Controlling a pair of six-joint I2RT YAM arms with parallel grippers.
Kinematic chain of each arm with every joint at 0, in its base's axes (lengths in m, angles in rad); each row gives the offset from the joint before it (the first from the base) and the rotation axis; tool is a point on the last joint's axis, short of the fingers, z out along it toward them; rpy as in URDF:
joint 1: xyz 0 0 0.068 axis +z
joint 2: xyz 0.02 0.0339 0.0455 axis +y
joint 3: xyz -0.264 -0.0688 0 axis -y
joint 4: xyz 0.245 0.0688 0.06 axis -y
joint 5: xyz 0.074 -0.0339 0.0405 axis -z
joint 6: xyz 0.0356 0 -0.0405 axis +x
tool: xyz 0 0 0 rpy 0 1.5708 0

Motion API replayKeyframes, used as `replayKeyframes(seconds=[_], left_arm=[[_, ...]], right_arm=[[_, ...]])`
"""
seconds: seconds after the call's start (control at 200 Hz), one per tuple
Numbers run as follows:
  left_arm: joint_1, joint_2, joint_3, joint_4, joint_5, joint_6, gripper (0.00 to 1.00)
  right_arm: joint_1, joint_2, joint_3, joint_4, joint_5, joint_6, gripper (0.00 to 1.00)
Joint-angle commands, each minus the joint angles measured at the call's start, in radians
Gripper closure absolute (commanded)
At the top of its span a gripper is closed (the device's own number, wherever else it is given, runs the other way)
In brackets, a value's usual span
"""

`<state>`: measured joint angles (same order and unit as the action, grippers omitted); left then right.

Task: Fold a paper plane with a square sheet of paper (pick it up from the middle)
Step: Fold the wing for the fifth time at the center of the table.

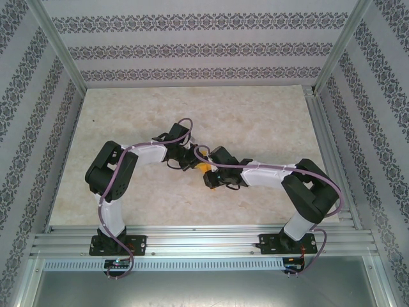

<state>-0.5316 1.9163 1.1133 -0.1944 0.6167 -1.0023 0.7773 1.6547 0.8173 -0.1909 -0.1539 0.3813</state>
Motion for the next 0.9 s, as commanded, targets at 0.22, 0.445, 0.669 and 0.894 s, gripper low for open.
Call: replayKeyframes(seconds=[0.22,0.445,0.669,0.894], left_arm=[[-0.010,-0.011,0.032,-0.026,0.009,0.027,0.93],[-0.009,0.006,0.039,-0.021,0.030,0.040,0.91],[-0.008,0.040,0.042,-0.010,0.055,0.046,0.89],[-0.010,0.007,0.047,0.026,0.099,0.070,0.78]], right_arm=[[-0.015,-0.015,-0.041,0.090,-0.085,0.023,1.00],[-0.045,-0.010,-0.130,0.223,-0.182,0.103,0.99],[-0.069,0.005,-0.175,0.309,-0.213,0.150,0.98],[-0.112,0.017,-0.219,0.402,-0.277,0.215,1.00]])
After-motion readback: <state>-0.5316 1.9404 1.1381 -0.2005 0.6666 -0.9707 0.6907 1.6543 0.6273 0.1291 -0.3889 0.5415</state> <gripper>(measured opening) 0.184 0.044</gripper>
